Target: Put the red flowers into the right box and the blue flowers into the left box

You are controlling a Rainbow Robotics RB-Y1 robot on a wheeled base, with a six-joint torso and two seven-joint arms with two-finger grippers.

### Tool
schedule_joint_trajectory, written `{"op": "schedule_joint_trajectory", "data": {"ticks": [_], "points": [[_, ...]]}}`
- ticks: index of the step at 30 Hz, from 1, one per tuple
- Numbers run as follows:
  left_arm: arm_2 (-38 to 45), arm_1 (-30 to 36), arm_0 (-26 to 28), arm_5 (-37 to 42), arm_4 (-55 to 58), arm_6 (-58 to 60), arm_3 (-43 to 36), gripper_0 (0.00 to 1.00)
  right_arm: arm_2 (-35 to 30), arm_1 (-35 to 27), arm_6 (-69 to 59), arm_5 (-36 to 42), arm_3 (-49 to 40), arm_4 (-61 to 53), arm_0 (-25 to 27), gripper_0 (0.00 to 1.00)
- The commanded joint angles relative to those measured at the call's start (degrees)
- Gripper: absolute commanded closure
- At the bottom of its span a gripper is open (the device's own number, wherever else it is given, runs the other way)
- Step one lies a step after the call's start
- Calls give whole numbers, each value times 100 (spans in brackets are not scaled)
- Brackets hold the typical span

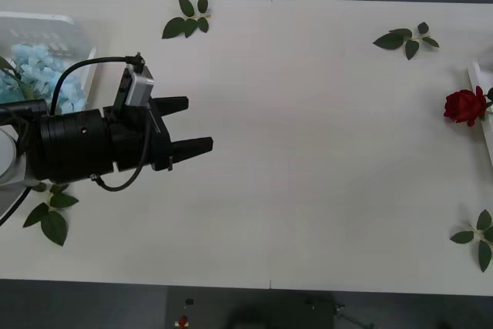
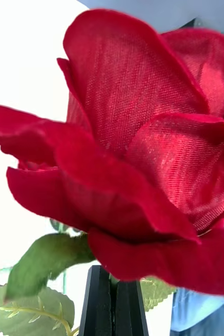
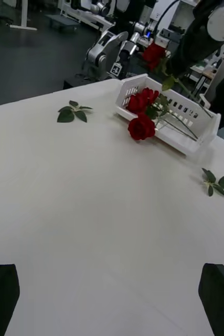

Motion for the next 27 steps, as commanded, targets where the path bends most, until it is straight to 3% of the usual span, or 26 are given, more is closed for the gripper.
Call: {"op": "schedule_joint_trajectory", "data": {"ticks": [1,11,13,14,15,16,20,27], "points": [[91,-51,-286,-30,2,-377,-245,0,-159,167,68,-352,217,256,-87,100],[91,-130,-330,102,-182,-377,-245,0,-159,246,85,-712,507,467,-87,98],[91,-130,-330,102,-182,-377,-245,0,-159,246,85,-739,507,467,-87,65],[91,-130,-330,102,-182,-377,-245,0,-159,246,85,-739,507,467,-87,57],[91,-130,-330,102,-182,-377,-245,0,-159,246,94,-739,507,467,-87,43],[91,-130,-330,102,-182,-377,-245,0,-159,246,103,-739,507,467,-87,37],[91,-130,-330,102,-182,-377,-245,0,-159,246,147,-739,507,362,-87,24],[91,-130,-330,102,-182,-377,-245,0,-168,123,560,-589,393,-614,-87,17]]}}
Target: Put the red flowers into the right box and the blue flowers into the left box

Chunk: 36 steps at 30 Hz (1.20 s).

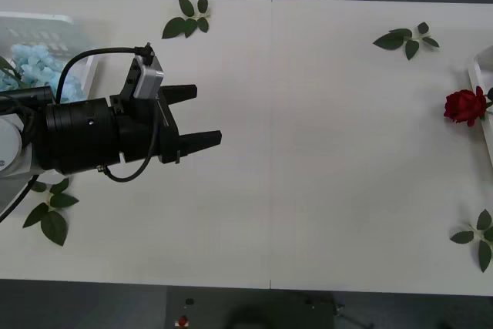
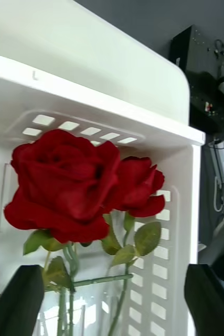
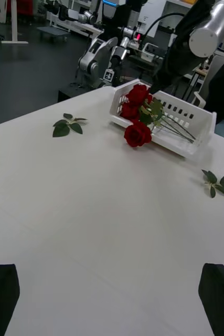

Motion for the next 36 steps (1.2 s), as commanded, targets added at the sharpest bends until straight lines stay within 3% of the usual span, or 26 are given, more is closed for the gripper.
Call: {"op": "schedule_joint_trajectory", "data": {"ticks": [1,8,18,28,36], "points": [[91,6,-89,9,-5,-227,-199,0,-19,-205,718,193,-231,-933,-87,17],[91,6,-89,9,-5,-227,-199,0,-160,-512,1816,782,-1137,-3359,71,14],[91,6,-89,9,-5,-227,-199,0,-423,-548,3741,896,-3554,-6954,1363,14],[91,6,-89,9,-5,-227,-199,0,-168,-381,4813,922,-5259,-8044,1899,14],[91,6,-89,9,-5,-227,-199,0,-160,806,5147,1406,-5637,-7595,1890,14]]}}
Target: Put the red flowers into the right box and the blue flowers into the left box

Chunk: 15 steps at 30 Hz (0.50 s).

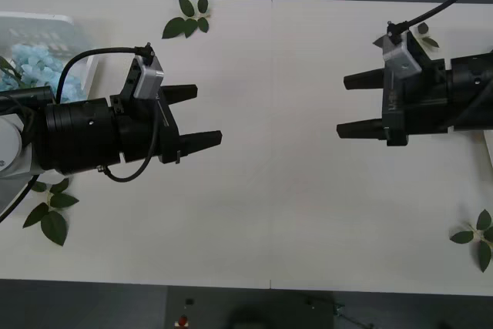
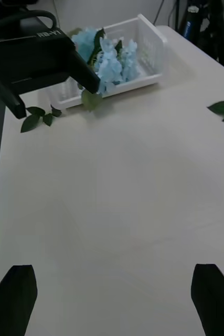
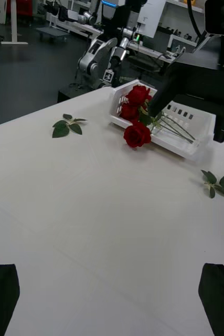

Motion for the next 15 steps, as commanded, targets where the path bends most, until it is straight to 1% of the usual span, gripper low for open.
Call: {"op": "schedule_joint_trajectory", "data": {"ticks": [1,2,5,10,15], "points": [[91,6,-89,9,-5,-227,-190,0,-113,598,241,219,-206,348,-116,14],[91,6,-89,9,-5,-227,-190,0,-113,835,215,360,-171,550,-142,14],[91,6,-89,9,-5,-227,-190,0,-96,1151,224,501,-153,884,-177,14],[91,6,-89,9,-5,-227,-190,0,-61,1459,215,562,-136,1165,-212,14],[91,6,-89,9,-5,-227,-190,0,-34,1626,197,562,-127,1306,-212,14]]}}
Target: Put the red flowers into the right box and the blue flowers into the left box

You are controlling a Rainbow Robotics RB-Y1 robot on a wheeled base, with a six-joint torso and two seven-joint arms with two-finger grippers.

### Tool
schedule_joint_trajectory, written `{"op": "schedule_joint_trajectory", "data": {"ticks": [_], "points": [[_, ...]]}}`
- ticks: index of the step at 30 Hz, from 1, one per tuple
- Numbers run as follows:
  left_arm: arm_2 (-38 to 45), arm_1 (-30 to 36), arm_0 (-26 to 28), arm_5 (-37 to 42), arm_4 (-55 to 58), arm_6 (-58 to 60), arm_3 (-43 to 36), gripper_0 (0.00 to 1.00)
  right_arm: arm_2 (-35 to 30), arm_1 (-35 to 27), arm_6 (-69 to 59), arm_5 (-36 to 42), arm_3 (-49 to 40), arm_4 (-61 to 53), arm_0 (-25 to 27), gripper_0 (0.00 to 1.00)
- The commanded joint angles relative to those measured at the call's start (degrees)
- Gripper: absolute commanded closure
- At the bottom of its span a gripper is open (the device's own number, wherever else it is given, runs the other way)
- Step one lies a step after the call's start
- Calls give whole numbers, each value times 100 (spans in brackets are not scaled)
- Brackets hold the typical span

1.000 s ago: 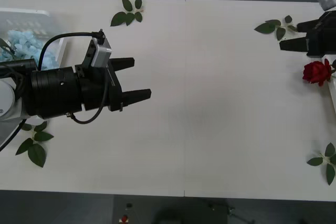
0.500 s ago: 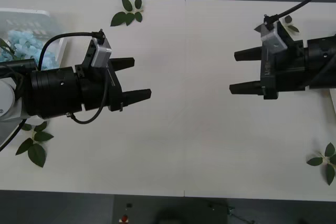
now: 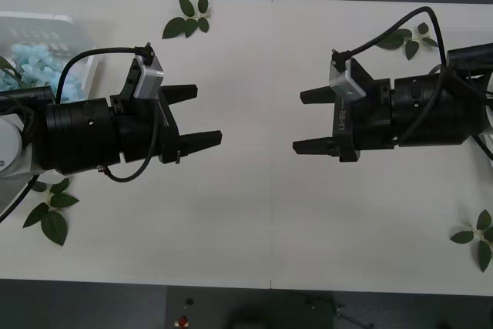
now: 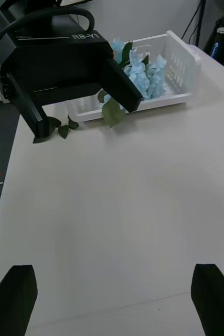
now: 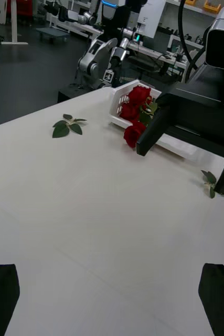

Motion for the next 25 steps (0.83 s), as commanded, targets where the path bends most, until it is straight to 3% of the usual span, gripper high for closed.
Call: {"op": "schedule_joint_trajectory", "data": {"ticks": [1,8,11,25], "points": [[91,6,-89,9,-5,-227,-190,0,-10,138,63,9,-96,81,-204,14],[91,6,-89,9,-5,-227,-190,0,-19,156,107,62,-78,169,-213,13],[91,6,-89,9,-5,-227,-190,0,-19,165,107,71,-87,169,-204,0],[91,6,-89,9,-5,-227,-190,0,-19,165,107,71,-87,169,-204,0]]}}
